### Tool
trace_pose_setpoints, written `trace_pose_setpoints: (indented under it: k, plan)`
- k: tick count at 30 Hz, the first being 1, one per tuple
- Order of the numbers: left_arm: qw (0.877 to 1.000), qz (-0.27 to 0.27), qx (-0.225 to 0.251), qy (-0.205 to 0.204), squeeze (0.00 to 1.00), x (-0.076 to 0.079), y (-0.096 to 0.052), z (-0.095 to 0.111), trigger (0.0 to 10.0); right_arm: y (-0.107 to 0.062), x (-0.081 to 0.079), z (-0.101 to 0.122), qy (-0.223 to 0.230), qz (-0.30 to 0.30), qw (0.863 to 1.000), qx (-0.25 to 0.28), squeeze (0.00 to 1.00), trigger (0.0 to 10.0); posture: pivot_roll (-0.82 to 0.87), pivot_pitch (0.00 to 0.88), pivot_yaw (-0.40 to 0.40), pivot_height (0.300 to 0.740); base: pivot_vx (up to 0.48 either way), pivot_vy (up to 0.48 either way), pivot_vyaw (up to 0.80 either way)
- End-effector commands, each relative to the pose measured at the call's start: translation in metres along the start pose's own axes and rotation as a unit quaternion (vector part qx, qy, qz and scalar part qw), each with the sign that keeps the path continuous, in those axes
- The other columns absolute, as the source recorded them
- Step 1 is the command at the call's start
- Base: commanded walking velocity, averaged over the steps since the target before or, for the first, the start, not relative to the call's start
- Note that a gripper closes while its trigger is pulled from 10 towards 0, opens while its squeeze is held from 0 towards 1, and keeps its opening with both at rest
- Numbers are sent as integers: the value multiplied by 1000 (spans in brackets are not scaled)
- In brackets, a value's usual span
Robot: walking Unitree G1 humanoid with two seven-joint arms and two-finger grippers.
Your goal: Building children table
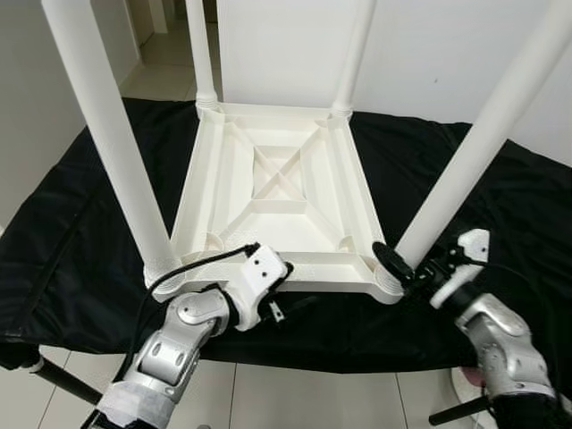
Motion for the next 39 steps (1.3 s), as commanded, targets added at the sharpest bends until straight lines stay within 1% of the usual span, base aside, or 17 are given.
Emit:
trace_pose_setpoints:
  k: [1,2,6,9,11,14,15,19,22,25,32,33,35,36,37,38,39]
  plan:
    - [1000,-15,5,-3,0,7,4,3,10000,1,3,-2,0,-15,1000,-1,0,10000,21,105,-43,740,0,0,0]
    - [1000,-14,14,-4,0,7,6,9,10000,5,2,-1,13,-21,1000,10,0,10000,21,107,-44,740,0,0,0]
    - [1000,-3,21,-8,0,6,8,12,10000,9,-6,-2,23,-11,1000,15,0,10000,18,107,-42,740,0,0,0]
    - [1000,5,21,-9,0,6,12,12,10000,12,-24,-10,27,11,1000,9,0,10000,24,107,-42,740,0,0,0]
    - [1000,11,20,-4,0,6,12,13,10000,10,-24,-13,23,8,1000,5,0,10000,29,106,-41,740,0,0,0]
    - [999,31,29,-15,0,3,12,18,10000,2,-13,-10,15,-9,1000,3,0,10000,29,106,-41,740,0,0,0]
    - [999,31,29,-15,0,3,12,18,10000,2,-13,-10,15,-9,1000,3,0,10000,29,106,-41,740,0,0,0]
    - [998,47,34,-19,0,3,12,23,10000,-5,-2,-3,2,-24,1000,0,0,10000,45,105,-30,740,0,0,0]
    - [998,42,37,-17,0,5,11,25,10000,-6,2,0,-1,-22,1000,-2,0,10000,45,103,-26,740,0,0,0]
    - [999,37,32,-11,0,3,8,27,10000,-5,10,10,-45,-18,999,6,0,10000,47,97,-19,740,0,0,0]
    - [999,38,28,-17,0,-2,6,27,10000,0,10,18,-74,8,997,6,0,10000,47,87,-19,740,0,0,0]
    - [999,42,29,-19,0,-3,6,26,10000,2,8,18,-86,20,996,1,0,10000,49,83,-22,740,0,0,0]
    - [999,42,29,-19,0,-3,6,26,10000,2,8,18,-86,20,996,1,0,10000,49,83,-22,740,0,0,0]
    - [998,46,28,-22,0,-4,7,26,10000,3,7,17,-93,32,995,-6,0,9647,50,81,-24,740,0,0,0]
    - [998,49,30,-21,0,-3,8,26,10000,3,6,15,-96,42,994,-14,0,3569,53,74,-28,740,0,0,0]
    - [998,49,30,-21,0,-3,8,26,10000,3,6,15,-96,42,994,-14,0,3569,53,74,-28,740,0,0,0]
    - [998,50,32,-25,0,-2,9,27,10000,3,6,12,-96,50,994,-25,0,0,54,73,-29,740,0,0,0]
Point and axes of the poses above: a point about 5 cm out from each wrist's last joint towards the gripper, its own y axis pointing out of the wrist towards the gripper, its own z axis along the axis of the wrist's last joint, x = y × z, the point moved 4 cm from there along y, pointing out of the wrist towards the gripper
